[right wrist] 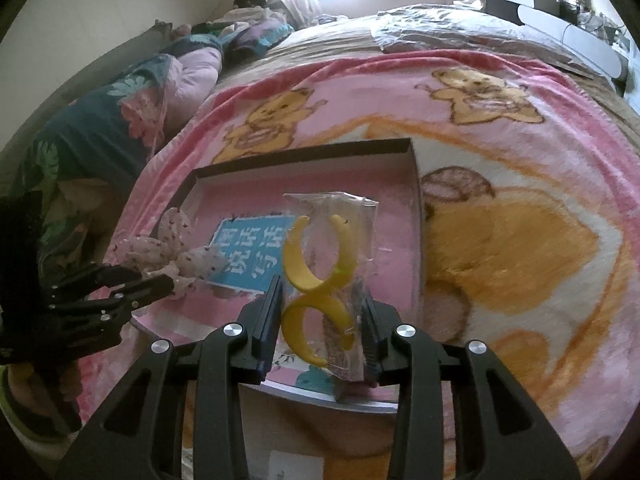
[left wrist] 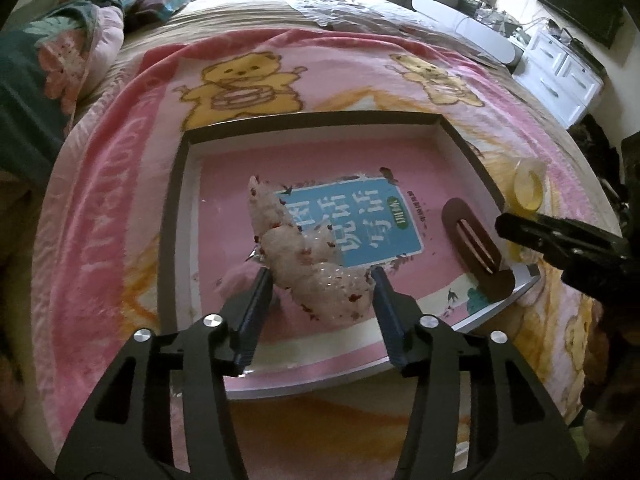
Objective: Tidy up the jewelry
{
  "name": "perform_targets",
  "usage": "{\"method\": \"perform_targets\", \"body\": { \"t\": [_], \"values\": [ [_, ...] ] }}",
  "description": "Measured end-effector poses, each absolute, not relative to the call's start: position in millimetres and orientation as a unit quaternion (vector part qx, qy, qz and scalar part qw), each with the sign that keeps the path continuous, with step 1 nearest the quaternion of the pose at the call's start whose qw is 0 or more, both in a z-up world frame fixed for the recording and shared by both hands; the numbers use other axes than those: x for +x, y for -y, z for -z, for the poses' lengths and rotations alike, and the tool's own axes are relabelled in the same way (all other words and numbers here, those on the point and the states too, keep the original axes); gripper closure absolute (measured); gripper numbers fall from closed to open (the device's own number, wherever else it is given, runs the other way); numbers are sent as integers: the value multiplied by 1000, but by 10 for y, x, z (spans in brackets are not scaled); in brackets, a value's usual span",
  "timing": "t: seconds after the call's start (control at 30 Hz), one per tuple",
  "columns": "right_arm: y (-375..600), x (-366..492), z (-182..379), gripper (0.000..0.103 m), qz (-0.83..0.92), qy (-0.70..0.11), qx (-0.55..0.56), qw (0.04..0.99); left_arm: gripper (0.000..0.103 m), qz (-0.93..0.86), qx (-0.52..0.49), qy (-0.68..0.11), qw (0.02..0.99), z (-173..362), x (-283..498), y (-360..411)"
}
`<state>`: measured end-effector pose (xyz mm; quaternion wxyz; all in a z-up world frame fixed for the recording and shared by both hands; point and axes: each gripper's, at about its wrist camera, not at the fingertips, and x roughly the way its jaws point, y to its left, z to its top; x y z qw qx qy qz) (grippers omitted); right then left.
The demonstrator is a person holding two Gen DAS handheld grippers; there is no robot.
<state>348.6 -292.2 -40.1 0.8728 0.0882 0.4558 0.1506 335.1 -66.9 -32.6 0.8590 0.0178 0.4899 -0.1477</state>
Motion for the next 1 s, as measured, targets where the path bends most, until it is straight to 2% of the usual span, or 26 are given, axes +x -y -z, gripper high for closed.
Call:
{"method": "perform_targets", "body": {
  "t": [0.07, 0.23, 0.33, 0.4, 0.6, 0.67, 1.0],
  "values": [
    [2906, 3472, 412, 67, -151, -458, 92, 871, 55, 146, 16, -489, 860, 314, 3331, 640],
    [2921, 3379, 306, 52, -152, -447, 97, 876, 49, 141, 8, -485, 863, 243, 3290, 586],
    [2959, 3282, 178, 42, -149, -431, 96, 885, 38, 141, 7, -480, 866, 171, 3261, 579],
    [3001, 3225, 94, 37, -148, -421, 100, 889, 37, 141, 8, -474, 869, 110, 3226, 577],
    [3102, 3070, -162, 30, -142, -397, 102, 901, 29, 137, 2, -457, 879, -106, 3131, 557],
    [3132, 3016, -247, 30, -142, -390, 100, 904, 23, 135, -1, -451, 882, -185, 3084, 542],
    [3176, 2683, -652, 23, -144, -351, 87, 921, 12, 125, -6, -421, 898, -582, 2816, 471]
  ]
}}
